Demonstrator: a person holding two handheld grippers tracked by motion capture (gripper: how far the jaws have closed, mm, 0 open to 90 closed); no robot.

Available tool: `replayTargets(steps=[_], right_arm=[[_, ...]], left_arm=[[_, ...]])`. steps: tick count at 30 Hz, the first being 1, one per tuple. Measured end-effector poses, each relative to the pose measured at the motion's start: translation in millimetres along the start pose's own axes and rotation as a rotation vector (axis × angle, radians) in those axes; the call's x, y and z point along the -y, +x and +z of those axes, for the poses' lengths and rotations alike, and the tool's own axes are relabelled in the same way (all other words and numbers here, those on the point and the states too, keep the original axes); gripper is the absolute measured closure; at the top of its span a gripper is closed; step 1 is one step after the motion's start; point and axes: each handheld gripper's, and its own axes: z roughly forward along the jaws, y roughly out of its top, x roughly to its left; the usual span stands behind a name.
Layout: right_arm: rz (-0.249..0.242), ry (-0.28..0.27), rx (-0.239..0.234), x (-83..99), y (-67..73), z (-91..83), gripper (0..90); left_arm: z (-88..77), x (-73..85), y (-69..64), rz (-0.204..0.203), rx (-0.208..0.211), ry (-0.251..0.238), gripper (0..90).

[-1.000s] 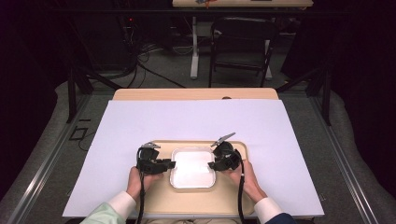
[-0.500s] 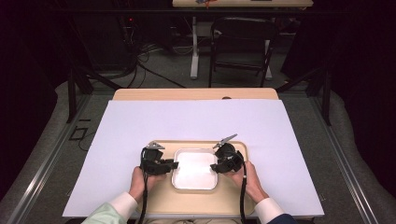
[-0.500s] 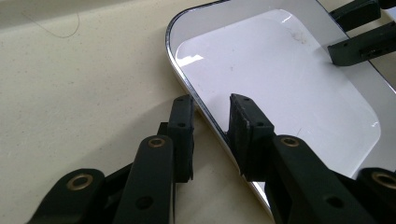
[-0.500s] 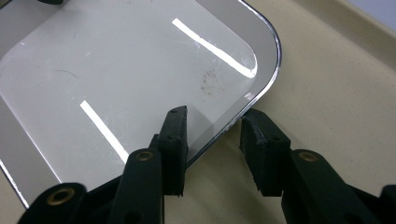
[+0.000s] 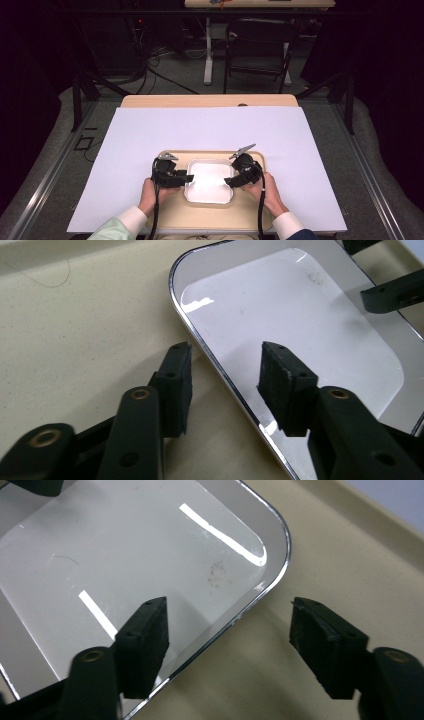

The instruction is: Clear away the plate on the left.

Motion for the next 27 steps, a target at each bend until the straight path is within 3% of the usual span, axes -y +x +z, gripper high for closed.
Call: replayTargets(steps=[2,5,13,17,22,27], right_arm=[[-0.001,-0.014,0.006,-0.2,-0.7,-3.2,16.4],[-0.002,-0.043,0.008,-0.3,-3.1,-7.3,12.9],[-0.025,-0.132,0.052,-5.6,1.3,-27.3,0.0],[-0.067,-0.205,0.083,-8.7,8.0,-44.4,0.0],[-0.108,-0.283,0.121,-9.5,14.8,-65.3,0.0],[-0.124,-0.353,0.156,-5.4,16.1,-89.1,0.0]], left_arm=[[-0.8,-1.2,0.9,-0.001,-0.005,0.003,48.6],[-3.4,-2.6,1.3,0.016,-0.006,0.001,41.2],[-16.8,-10.5,-8.5,0.129,-0.069,-0.020,18.6],[-27.5,-15.8,-14.5,0.171,-0.096,-0.054,12.9],[-42.5,-25.4,-22.3,0.260,-0.139,-0.084,5.5],[-60.0,-27.3,-25.7,0.284,-0.170,-0.122,0.0]])
